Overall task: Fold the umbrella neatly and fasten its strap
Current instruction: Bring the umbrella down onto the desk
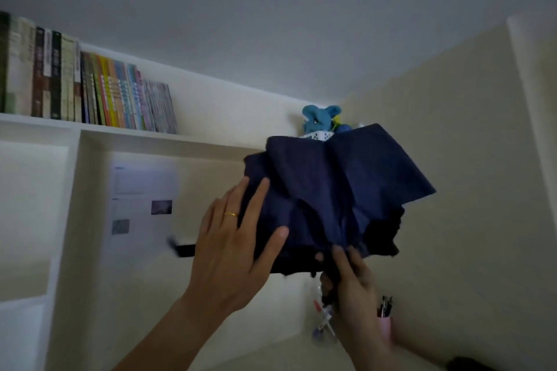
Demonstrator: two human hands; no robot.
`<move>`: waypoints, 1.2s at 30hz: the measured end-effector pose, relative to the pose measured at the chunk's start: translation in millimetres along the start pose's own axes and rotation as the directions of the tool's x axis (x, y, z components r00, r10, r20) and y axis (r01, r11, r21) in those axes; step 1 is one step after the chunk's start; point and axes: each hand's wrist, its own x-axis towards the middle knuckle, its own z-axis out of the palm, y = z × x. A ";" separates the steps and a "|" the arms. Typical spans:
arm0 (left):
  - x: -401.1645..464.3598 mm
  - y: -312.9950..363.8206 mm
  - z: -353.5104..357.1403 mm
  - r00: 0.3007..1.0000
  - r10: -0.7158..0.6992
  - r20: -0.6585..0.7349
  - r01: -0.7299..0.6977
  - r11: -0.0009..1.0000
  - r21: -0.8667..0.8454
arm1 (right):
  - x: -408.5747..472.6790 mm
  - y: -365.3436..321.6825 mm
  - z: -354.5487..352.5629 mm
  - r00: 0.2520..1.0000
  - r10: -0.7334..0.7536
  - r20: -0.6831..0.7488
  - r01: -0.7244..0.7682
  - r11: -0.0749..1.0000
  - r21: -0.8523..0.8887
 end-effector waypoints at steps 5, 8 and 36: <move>-5.2 -7.1 -3.0 0.999 -0.030 0.028 0.030 0.999 -0.010 | 3.5 -21.6 -0.9 0.991 0.127 0.045 -0.134 0.956 0.261; -5.2 -9.7 -8.7 0.998 -0.052 0.023 0.052 0.999 -0.007 | 2.8 -28.9 0.2 0.986 0.146 0.082 -0.162 0.953 0.255; -37.7 -65.5 -3.8 0.799 -0.494 0.343 0.570 0.441 -0.693 | -16.0 44.8 -27.8 0.739 0.552 0.386 -0.657 0.717 0.234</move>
